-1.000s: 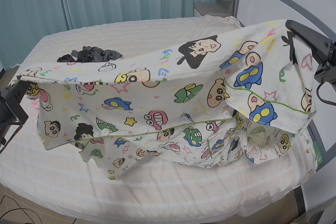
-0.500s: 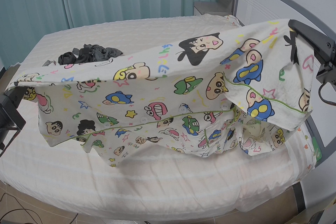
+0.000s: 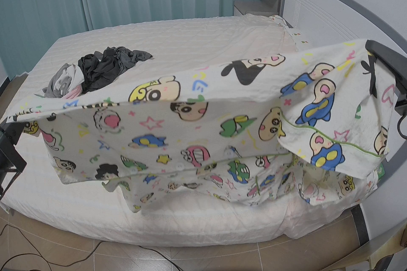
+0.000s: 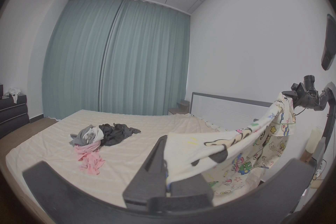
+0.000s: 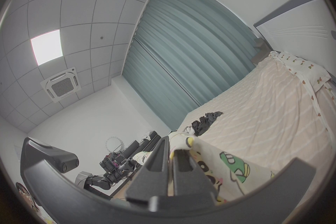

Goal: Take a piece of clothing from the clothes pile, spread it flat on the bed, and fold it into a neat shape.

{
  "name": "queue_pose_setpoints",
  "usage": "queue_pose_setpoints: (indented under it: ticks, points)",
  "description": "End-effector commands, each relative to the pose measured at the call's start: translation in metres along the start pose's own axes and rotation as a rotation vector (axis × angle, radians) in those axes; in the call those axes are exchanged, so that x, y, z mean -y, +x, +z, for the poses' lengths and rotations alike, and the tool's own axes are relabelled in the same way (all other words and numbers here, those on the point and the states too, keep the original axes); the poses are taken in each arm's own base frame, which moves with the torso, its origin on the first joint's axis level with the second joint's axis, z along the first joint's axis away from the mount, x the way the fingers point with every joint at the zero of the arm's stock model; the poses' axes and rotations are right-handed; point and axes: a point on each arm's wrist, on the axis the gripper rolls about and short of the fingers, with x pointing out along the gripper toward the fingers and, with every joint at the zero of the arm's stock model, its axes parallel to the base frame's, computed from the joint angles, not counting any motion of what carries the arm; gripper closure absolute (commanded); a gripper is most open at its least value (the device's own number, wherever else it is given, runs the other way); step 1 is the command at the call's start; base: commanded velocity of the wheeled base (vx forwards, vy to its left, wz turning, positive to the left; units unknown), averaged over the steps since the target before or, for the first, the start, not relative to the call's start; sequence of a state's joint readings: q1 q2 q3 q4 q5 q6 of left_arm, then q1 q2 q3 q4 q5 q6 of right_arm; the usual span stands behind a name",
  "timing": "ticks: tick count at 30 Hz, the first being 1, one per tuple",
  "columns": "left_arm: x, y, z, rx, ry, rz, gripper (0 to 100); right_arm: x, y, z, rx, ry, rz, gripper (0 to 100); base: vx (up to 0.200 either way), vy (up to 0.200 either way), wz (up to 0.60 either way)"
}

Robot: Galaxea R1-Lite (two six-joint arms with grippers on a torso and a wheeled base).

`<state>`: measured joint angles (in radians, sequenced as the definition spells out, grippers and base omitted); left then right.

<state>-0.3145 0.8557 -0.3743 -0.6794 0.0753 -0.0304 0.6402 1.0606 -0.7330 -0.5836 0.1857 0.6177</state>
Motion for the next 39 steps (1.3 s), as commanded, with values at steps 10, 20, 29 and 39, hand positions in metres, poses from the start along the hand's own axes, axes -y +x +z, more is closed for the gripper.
queue_pose_setpoints:
  ticks: [10, 20, 29, 39]
  points:
    - [-0.003, -0.021, -0.035, -0.228, 0.013, 0.003, 100, 0.024, -0.007, -0.035, -0.125, 0.029, -0.092, 100, 0.000, 0.000, 0.00]
    - [-0.002, -0.008, -0.039, -0.277, 0.017, 0.004, 100, 0.060, 0.009, -0.047, -0.155, 0.035, -0.191, 100, 0.000, 0.000, 0.00]
    - [0.000, 0.014, -0.033, -0.249, 0.011, 0.005, 100, 0.086, 0.025, -0.049, -0.138, 0.034, -0.247, 100, 0.000, 0.000, 0.00]
    - [0.003, 0.047, -0.034, -0.265, 0.016, 0.004, 100, 0.117, 0.039, -0.048, -0.073, 0.028, -0.296, 100, 0.060, 0.000, 0.00]
